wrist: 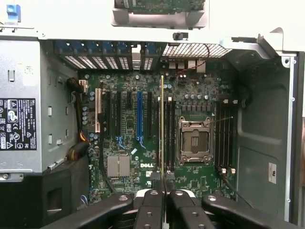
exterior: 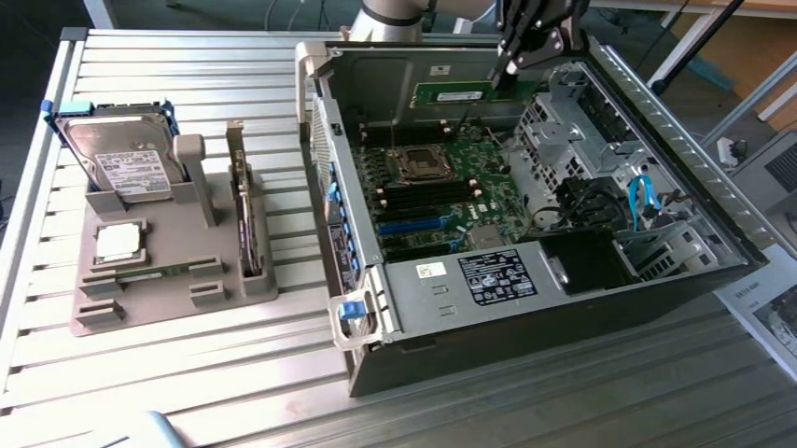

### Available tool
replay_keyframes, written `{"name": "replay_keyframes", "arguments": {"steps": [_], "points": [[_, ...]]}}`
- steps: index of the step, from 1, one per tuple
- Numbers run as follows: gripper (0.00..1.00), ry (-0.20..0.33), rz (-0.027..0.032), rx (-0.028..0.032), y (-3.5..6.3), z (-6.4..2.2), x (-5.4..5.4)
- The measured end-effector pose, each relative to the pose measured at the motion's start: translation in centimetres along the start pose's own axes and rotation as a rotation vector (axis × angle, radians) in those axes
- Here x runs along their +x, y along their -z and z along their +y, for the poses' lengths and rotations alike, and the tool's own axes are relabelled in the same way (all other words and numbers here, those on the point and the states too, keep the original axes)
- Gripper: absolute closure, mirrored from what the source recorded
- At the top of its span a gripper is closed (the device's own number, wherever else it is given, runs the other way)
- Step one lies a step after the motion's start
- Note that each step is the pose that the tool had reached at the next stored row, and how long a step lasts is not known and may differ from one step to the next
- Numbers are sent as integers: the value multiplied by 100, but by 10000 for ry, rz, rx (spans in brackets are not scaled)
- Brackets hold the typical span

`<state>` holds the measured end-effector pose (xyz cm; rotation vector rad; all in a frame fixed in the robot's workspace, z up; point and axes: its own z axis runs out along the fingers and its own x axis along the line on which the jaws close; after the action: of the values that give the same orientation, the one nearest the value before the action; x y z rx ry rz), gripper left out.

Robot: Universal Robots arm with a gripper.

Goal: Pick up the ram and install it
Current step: 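Pick up the ram and move it above insertion slot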

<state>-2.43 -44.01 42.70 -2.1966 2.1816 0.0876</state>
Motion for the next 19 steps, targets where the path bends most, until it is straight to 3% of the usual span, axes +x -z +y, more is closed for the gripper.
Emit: {"name": "replay_keyframes", "arguments": {"steps": [19], "points": [[88,0,0,0,-284,-2,17]]}}
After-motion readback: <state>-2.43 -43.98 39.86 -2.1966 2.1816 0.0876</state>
